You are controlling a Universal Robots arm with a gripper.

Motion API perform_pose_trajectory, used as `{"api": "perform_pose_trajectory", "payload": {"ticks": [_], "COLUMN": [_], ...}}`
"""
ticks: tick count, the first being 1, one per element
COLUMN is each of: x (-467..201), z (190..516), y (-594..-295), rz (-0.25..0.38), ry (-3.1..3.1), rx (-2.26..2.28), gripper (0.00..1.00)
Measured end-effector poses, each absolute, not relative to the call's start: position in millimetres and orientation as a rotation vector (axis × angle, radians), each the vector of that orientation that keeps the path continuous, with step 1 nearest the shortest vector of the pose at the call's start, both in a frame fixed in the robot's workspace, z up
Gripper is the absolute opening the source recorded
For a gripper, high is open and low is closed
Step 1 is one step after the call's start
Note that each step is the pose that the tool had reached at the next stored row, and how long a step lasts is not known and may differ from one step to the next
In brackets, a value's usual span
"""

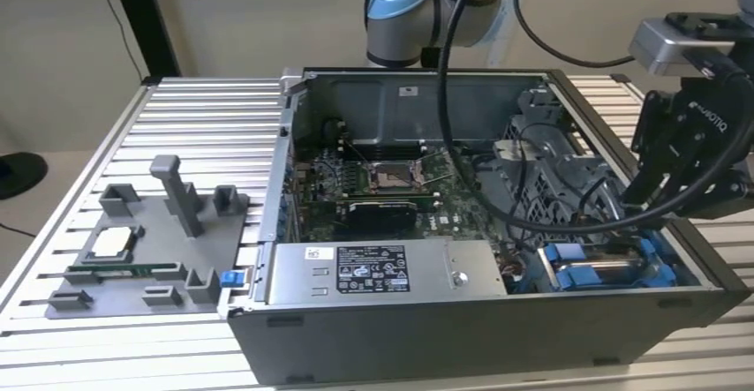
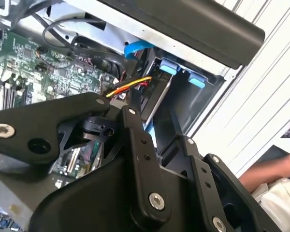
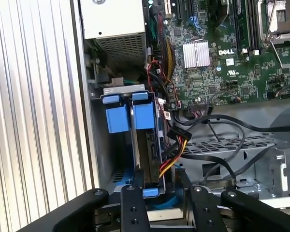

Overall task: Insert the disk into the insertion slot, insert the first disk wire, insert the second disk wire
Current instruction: 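Insert the second disk wire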

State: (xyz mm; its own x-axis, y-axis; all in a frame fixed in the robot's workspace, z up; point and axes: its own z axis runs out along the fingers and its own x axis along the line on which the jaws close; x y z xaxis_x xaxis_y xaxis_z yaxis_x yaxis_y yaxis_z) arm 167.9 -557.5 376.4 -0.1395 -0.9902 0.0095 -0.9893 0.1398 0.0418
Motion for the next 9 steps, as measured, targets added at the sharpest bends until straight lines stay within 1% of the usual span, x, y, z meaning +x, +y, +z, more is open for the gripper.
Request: {"api": "perform_pose_trajectory", "payload": {"ticks": [9], "x": [190.4], "z": [369.2], "y": [-536.2], "rz": [-0.039], "ry": [-2.341], "rx": [2.034], "gripper": [1.0]}}
